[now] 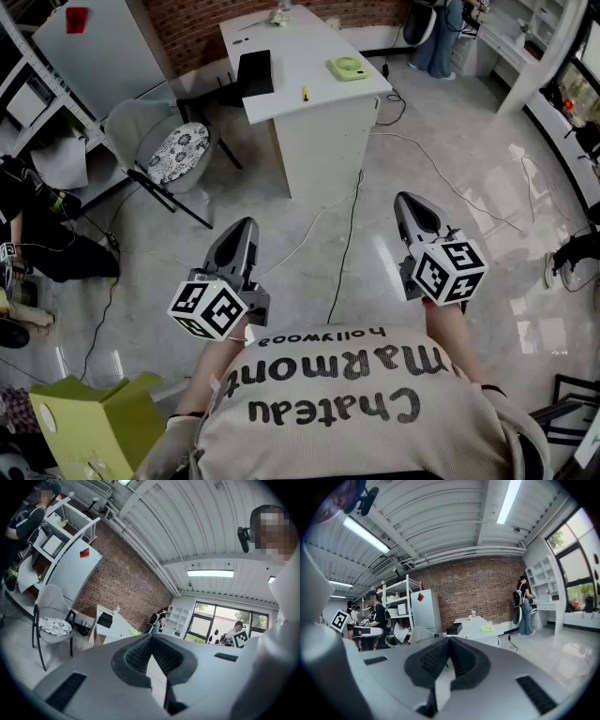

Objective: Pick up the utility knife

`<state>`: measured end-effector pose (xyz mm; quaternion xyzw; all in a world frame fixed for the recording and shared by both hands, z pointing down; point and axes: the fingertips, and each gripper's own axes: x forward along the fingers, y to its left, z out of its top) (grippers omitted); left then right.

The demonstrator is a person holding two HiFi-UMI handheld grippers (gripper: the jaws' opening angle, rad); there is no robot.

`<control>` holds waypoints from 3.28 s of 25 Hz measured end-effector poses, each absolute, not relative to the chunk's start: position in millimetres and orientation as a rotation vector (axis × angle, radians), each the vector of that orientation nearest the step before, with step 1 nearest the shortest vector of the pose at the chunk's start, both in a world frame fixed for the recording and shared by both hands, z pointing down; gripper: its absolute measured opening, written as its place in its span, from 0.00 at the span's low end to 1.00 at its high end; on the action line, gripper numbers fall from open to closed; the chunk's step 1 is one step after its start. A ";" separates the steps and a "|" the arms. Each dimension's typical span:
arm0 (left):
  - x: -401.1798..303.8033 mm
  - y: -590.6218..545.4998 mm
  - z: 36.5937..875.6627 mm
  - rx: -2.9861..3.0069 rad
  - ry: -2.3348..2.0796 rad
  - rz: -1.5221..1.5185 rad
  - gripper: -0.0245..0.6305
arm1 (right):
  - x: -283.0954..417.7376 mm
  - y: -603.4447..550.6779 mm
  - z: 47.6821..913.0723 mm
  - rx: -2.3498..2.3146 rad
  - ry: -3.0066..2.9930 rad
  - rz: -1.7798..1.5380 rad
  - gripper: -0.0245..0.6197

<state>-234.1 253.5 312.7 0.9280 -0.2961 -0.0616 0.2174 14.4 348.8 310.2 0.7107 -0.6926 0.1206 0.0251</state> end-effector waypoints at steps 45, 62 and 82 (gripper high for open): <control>-129.7 -102.9 344.1 2.538 -0.797 -0.088 0.04 | 113.5 19.3 358.8 2.254 -2.079 0.621 0.04; -59.4 -158.2 419.0 2.375 -0.912 0.033 0.04 | 167.5 -84.1 435.8 2.006 -2.125 0.827 0.04; -107.7 -219.7 390.7 2.195 -1.372 -0.158 0.04 | 204.4 -245.7 468.2 1.749 -2.216 0.800 0.15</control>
